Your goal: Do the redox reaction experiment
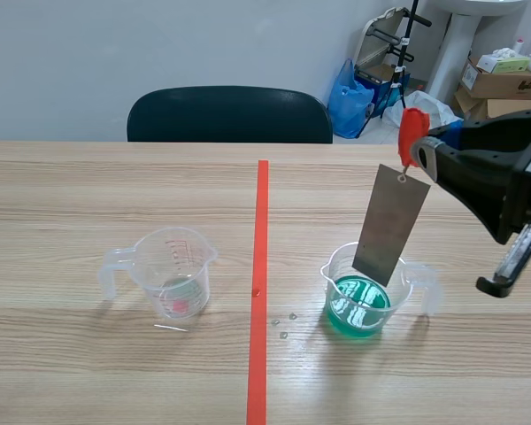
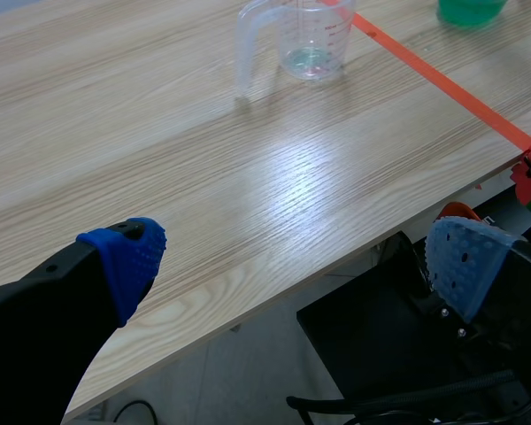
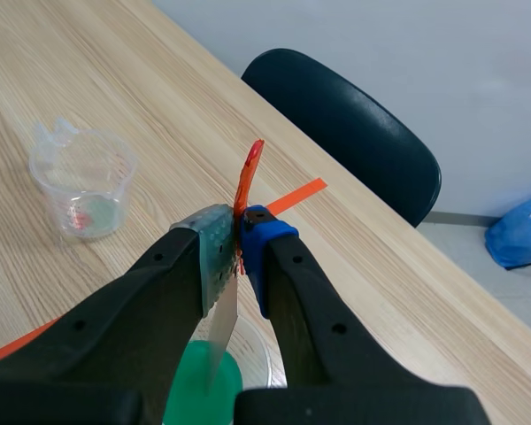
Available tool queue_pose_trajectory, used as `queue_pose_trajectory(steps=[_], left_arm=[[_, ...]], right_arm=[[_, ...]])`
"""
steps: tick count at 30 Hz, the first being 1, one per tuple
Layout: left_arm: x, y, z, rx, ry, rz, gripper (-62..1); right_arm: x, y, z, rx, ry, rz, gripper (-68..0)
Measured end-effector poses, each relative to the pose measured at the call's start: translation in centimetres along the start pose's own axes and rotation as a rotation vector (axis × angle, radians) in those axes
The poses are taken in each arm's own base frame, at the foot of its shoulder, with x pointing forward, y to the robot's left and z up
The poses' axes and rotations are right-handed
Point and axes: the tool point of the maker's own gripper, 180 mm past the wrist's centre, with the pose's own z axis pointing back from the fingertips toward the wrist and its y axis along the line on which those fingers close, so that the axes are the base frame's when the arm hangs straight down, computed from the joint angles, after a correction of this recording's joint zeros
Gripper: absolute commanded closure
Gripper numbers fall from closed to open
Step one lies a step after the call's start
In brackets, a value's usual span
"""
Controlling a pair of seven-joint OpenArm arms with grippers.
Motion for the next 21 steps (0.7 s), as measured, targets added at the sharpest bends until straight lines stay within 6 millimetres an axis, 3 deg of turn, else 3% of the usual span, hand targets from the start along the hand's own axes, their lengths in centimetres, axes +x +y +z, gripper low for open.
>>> queue_pose_trajectory(steps=[21], left_arm=[[0.0, 0.0, 0.0, 0.000, -0.001, 0.000, -62.3]], right_arm=[[-6.1, 1.0, -1.6, -0.006, 0.015, -0.021, -2.0]])
